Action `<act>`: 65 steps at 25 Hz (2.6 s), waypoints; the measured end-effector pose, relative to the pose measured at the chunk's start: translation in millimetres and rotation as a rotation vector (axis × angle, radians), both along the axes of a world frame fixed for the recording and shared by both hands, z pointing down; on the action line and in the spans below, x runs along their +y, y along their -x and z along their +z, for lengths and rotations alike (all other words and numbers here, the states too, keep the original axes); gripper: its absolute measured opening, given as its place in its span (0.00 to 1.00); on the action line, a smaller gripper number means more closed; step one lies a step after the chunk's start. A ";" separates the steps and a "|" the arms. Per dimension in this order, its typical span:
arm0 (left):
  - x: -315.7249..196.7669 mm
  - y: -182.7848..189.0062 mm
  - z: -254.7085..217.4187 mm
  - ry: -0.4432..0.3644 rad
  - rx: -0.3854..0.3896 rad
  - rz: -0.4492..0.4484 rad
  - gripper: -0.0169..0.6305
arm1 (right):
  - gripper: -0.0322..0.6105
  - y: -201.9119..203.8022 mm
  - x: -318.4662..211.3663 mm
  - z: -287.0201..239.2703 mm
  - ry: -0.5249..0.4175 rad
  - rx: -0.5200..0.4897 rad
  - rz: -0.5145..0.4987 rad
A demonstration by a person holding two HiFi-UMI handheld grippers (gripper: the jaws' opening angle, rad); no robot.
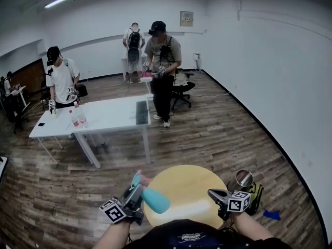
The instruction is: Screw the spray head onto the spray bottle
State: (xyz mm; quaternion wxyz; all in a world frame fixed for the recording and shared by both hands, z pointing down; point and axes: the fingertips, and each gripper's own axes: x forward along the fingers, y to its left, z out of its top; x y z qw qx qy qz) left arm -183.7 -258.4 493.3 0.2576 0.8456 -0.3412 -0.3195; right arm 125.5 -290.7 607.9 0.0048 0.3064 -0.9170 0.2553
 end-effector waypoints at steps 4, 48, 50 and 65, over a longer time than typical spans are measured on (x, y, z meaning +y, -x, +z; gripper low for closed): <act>-1.1 -3.4 0.2 -0.001 -0.001 0.003 0.26 | 0.07 -2.3 -0.2 1.5 0.003 0.001 -0.001; 1.5 -0.8 -6.8 -0.018 0.009 0.017 0.26 | 0.07 -19.8 -15.1 -64.3 -0.238 0.019 0.093; -0.7 -0.6 -8.2 -0.023 0.008 0.014 0.26 | 0.07 -29.7 -26.3 -98.3 -0.346 0.035 0.136; -2.6 -16.9 -17.9 -0.032 0.004 0.037 0.26 | 0.07 -45.1 -52.7 -183.6 -0.540 0.036 0.225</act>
